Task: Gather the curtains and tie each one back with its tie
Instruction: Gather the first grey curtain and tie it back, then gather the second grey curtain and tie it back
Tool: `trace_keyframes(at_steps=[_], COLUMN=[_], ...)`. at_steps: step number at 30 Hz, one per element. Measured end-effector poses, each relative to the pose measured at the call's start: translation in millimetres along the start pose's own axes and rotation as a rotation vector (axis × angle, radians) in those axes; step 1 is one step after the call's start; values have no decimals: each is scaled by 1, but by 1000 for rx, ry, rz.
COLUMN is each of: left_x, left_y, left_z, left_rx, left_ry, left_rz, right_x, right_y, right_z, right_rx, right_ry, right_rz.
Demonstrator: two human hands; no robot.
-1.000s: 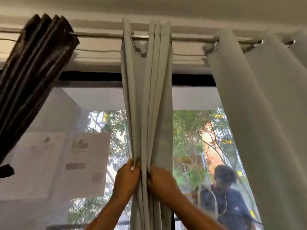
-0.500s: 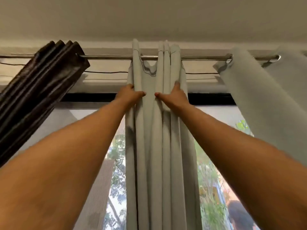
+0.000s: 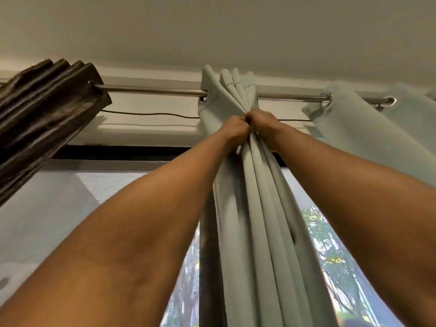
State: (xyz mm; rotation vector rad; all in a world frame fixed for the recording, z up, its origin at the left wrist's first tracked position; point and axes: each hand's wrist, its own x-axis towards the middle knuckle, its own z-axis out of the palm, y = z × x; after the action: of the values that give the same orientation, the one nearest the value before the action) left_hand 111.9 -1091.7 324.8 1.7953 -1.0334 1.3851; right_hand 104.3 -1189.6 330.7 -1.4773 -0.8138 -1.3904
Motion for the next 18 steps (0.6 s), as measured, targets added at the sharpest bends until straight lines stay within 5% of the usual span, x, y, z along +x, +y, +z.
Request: trace_keyframes(at_steps=[2,6,7,11,15,18], left_x=[-6,-11,-13,-39,-84,-130], left_y=[-12,-38,-40,-43,-44,-41], left_z=[-16,-47,-48,-17,8,17], left_rx=[-70,-344,-420,-512,-507,-172], left_ry=[-31,386,343,-117,180,428], left_rz=[-3,-53,-70,-173,-168,-78], right_x=[-3,5,3,-26,-73,-117], right_y=[3,16,17,26,38,43], right_z=[0,-14,-14,-8,-22,-49], right_rx=[88,-56,-3,249,35,-93], right_ry=[-16,333,299,-320,-428,-364], right_rz=[36,132,211,382,467,364])
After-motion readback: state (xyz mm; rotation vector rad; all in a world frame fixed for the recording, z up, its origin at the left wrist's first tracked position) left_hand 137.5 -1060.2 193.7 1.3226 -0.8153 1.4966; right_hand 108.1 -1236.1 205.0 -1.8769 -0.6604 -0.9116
